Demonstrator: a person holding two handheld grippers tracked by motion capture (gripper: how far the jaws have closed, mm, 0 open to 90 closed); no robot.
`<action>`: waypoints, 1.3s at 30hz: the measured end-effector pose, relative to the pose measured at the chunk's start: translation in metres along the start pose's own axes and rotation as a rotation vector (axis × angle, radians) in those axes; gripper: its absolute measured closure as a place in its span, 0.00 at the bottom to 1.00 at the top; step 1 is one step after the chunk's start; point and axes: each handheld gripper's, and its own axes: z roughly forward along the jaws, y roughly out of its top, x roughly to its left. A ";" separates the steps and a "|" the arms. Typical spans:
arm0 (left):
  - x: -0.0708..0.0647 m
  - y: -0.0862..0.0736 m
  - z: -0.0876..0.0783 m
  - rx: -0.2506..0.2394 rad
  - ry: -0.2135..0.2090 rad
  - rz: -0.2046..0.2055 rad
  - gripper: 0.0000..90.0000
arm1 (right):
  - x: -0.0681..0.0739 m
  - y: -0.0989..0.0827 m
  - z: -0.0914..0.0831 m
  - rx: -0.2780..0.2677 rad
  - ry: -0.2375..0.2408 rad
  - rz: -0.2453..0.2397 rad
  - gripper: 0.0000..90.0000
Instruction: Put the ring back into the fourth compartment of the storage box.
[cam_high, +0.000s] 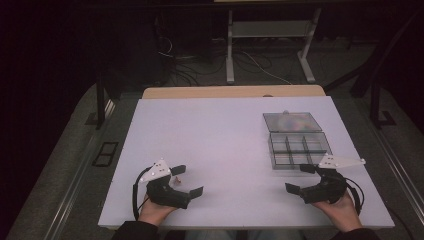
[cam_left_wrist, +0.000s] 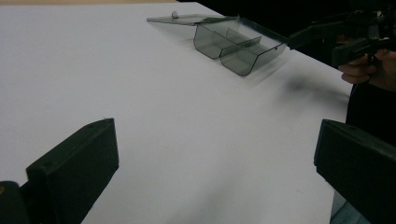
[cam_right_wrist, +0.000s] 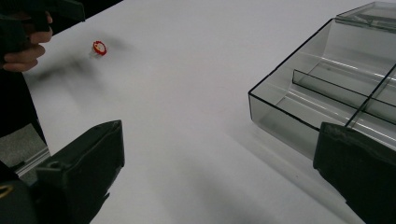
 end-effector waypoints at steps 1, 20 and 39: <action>0.000 0.000 0.000 -0.001 -0.001 -0.001 0.00 | -0.001 0.000 0.000 0.002 0.002 0.000 0.02; 0.000 0.000 0.003 0.016 0.001 0.005 0.00 | 0.001 -0.002 0.003 0.031 0.017 -0.006 0.02; -0.004 0.010 -0.002 0.043 0.025 0.029 0.00 | 0.002 -0.003 0.003 0.039 0.014 -0.010 0.02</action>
